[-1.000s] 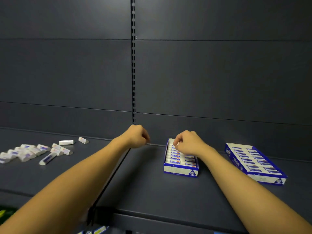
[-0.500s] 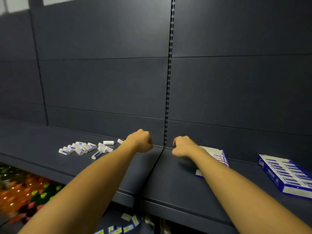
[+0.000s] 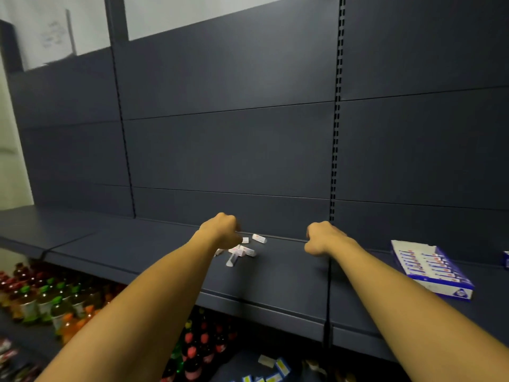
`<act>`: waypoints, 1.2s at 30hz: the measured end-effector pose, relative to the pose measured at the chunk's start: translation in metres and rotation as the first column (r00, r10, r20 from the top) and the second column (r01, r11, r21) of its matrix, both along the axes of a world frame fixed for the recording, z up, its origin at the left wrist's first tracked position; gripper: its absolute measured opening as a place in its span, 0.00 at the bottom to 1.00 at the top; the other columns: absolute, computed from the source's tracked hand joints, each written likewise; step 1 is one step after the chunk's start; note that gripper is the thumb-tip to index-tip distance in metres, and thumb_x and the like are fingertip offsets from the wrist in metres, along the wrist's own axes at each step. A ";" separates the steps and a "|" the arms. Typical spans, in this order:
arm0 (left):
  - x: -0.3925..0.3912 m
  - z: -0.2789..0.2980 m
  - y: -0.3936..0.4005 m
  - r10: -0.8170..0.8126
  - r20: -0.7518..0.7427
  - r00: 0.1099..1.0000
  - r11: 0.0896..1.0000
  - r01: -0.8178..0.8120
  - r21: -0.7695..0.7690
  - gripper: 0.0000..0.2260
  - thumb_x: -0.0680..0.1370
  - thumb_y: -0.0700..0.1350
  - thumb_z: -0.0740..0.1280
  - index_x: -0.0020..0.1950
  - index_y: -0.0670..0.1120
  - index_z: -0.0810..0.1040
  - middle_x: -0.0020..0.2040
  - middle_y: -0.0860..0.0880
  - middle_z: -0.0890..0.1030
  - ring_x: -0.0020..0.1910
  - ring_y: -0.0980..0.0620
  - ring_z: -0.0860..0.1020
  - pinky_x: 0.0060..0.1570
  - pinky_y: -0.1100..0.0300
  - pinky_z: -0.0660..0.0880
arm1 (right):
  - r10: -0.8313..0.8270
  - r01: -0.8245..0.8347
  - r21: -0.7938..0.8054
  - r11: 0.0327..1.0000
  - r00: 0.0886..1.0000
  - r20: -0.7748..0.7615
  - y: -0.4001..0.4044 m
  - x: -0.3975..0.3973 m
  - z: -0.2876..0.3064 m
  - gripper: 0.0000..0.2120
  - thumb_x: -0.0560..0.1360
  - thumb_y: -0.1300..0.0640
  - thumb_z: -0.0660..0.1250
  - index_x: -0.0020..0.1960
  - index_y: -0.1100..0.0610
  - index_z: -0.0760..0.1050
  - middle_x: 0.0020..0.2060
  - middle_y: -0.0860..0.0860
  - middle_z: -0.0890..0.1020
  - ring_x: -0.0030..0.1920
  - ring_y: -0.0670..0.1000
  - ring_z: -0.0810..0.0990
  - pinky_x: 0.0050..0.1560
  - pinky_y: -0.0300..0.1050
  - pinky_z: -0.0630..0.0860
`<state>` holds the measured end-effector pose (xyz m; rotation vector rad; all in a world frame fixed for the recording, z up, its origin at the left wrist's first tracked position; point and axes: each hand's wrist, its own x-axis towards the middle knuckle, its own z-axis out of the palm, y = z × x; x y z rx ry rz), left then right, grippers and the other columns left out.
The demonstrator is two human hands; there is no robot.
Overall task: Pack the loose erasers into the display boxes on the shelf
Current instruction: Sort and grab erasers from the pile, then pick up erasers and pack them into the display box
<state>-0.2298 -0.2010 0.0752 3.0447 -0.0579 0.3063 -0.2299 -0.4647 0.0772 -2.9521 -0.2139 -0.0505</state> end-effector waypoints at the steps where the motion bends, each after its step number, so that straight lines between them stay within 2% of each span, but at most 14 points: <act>1: 0.001 0.001 0.010 -0.001 0.004 1.000 1.000 0.001 0.001 0.15 0.79 0.49 0.67 0.63 0.46 0.81 0.59 0.45 0.82 0.53 0.45 0.81 0.55 0.52 0.80 | -0.001 0.001 -0.005 1.000 1.000 0.003 0.010 -0.001 -0.001 0.18 0.73 0.62 0.61 0.62 0.60 0.76 0.47 0.53 0.77 0.39 0.52 0.72 0.39 0.46 0.71; 3: 0.001 0.001 0.027 -0.008 0.017 1.000 1.000 0.008 0.000 0.15 0.80 0.48 0.67 0.64 0.45 0.81 0.60 0.45 0.82 0.54 0.45 0.81 0.54 0.53 0.80 | -0.002 0.002 -0.011 1.000 1.000 0.011 0.027 -0.001 0.000 0.17 0.74 0.61 0.61 0.61 0.59 0.76 0.50 0.54 0.78 0.40 0.53 0.73 0.41 0.47 0.75; 5: 0.002 0.000 0.040 -0.015 0.018 1.000 1.000 0.015 0.005 0.15 0.80 0.48 0.67 0.65 0.46 0.80 0.60 0.45 0.81 0.55 0.44 0.81 0.56 0.51 0.80 | -0.008 0.008 -0.007 1.000 1.000 0.022 0.041 0.000 0.002 0.17 0.74 0.60 0.62 0.61 0.58 0.77 0.53 0.54 0.79 0.43 0.53 0.76 0.48 0.48 0.79; 10: 0.021 0.000 0.067 -0.021 0.014 1.000 1.000 0.021 -0.005 0.10 0.79 0.45 0.67 0.57 0.45 0.84 0.53 0.45 0.84 0.48 0.46 0.83 0.52 0.50 0.83 | -0.007 0.006 0.023 1.000 0.999 0.050 0.067 0.011 0.013 0.14 0.74 0.60 0.62 0.59 0.57 0.77 0.54 0.54 0.78 0.51 0.56 0.80 0.56 0.53 0.80; 18: 0.069 -0.009 0.078 -0.069 -0.003 0.998 0.998 0.069 -0.012 0.08 0.79 0.42 0.66 0.52 0.43 0.84 0.47 0.46 0.83 0.42 0.47 0.82 0.48 0.51 0.83 | -0.010 0.007 0.047 0.999 0.998 0.067 0.093 0.056 0.012 0.12 0.71 0.62 0.62 0.52 0.56 0.79 0.51 0.54 0.80 0.48 0.56 0.80 0.54 0.54 0.81; 26: 0.141 -0.020 0.080 -0.104 -0.115 0.988 0.994 0.107 0.021 0.11 0.79 0.45 0.67 0.58 0.45 0.84 0.53 0.46 0.83 0.49 0.45 0.81 0.54 0.49 0.81 | -0.024 0.020 0.116 0.993 0.999 0.034 0.099 0.117 0.003 0.13 0.72 0.62 0.63 0.51 0.53 0.82 0.52 0.53 0.80 0.50 0.57 0.81 0.55 0.54 0.81; 31: 0.176 -0.036 0.077 -0.131 -0.192 0.973 0.989 0.141 0.039 0.11 0.78 0.48 0.70 0.58 0.48 0.85 0.54 0.48 0.84 0.51 0.46 0.82 0.56 0.50 0.81 | -0.041 0.038 0.127 0.991 0.999 0.018 0.099 0.149 -0.007 0.13 0.71 0.63 0.61 0.46 0.53 0.83 0.50 0.51 0.80 0.47 0.56 0.81 0.53 0.52 0.82; 36: 0.194 -0.046 0.076 -0.209 -0.244 0.947 0.977 0.214 -0.006 0.13 0.79 0.51 0.71 0.60 0.46 0.84 0.56 0.47 0.84 0.54 0.47 0.81 0.59 0.52 0.79 | -0.060 0.064 0.126 0.990 0.998 -0.036 0.105 0.167 -0.023 0.13 0.69 0.64 0.62 0.45 0.55 0.84 0.48 0.52 0.81 0.44 0.56 0.82 0.51 0.53 0.83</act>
